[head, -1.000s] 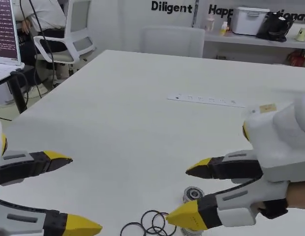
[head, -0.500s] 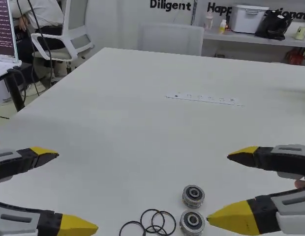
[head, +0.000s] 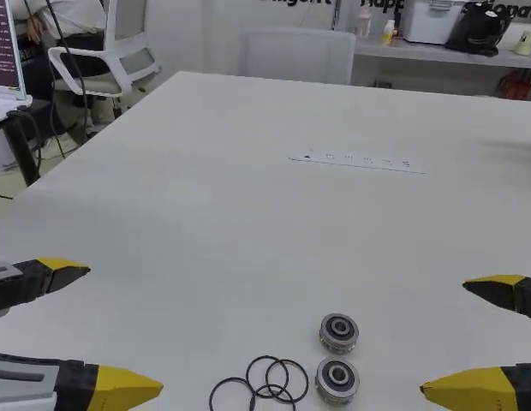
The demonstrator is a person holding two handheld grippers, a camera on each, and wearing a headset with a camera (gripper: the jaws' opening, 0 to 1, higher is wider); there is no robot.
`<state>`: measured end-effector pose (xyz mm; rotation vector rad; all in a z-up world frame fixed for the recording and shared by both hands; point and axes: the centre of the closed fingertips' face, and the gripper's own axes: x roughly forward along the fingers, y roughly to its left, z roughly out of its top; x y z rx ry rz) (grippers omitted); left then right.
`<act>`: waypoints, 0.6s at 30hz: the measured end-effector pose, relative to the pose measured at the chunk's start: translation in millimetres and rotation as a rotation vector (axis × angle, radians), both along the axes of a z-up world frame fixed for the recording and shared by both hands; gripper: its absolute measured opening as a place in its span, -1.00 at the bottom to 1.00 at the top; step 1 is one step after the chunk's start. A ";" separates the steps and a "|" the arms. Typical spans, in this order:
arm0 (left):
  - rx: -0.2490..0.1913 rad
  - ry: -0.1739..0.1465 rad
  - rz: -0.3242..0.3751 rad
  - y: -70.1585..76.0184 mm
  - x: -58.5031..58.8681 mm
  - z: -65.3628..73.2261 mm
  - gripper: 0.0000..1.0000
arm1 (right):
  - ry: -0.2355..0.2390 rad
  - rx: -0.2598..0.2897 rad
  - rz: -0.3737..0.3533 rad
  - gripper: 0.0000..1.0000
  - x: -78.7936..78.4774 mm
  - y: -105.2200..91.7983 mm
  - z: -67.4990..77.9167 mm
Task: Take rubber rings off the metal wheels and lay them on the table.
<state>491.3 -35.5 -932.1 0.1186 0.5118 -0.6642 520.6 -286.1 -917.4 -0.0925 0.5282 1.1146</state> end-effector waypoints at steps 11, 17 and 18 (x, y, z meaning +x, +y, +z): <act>-0.006 0.021 0.005 0.1 -1.9 -6.7 0.95 | 0.072 -0.013 -0.090 0.96 -10.7 -25.8 -29.3; -0.008 0.024 0.005 -1.1 -2.4 -7.7 0.93 | 0.100 -0.045 -0.101 0.95 -18.1 -29.6 -43.1; -0.009 0.026 0.004 -1.7 -2.8 -8.0 0.93 | 0.105 -0.057 -0.100 0.95 -19.7 -30.4 -46.2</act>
